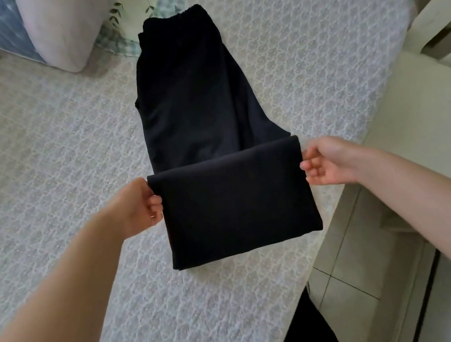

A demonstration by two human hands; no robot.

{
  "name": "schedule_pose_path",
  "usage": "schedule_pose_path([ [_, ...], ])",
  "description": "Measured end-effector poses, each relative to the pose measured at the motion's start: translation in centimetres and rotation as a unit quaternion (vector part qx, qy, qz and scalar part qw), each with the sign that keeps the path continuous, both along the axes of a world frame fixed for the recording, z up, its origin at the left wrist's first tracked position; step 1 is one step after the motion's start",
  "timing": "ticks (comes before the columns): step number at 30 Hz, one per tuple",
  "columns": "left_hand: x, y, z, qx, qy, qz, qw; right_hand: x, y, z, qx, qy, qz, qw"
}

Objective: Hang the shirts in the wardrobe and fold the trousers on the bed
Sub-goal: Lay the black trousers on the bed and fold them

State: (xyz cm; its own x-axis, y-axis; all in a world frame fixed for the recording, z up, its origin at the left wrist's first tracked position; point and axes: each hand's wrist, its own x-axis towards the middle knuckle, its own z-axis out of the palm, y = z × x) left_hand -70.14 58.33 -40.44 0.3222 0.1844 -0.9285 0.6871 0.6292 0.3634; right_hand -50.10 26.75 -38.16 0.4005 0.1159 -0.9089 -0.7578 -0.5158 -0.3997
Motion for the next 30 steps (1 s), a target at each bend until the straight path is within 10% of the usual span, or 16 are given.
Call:
schedule_pose_path([
  [9, -1.3, -4.0, -4.3, 0.151, 0.025, -0.174, 0.973, -1.3, 1.2, -6.5, -0.01, -0.006, 0.193, 0.981],
  [17, -7.0, -5.7, -4.1, 0.019, -0.014, -0.177, 0.984, -2.5, -2.6, -7.0, 0.071, 0.017, 0.322, 0.944],
  [30, -4.0, -7.7, -5.2, 0.35, 0.131, -0.323, 0.87, -3.7, -4.0, -7.0, 0.034, -0.121, 0.399, 0.908],
])
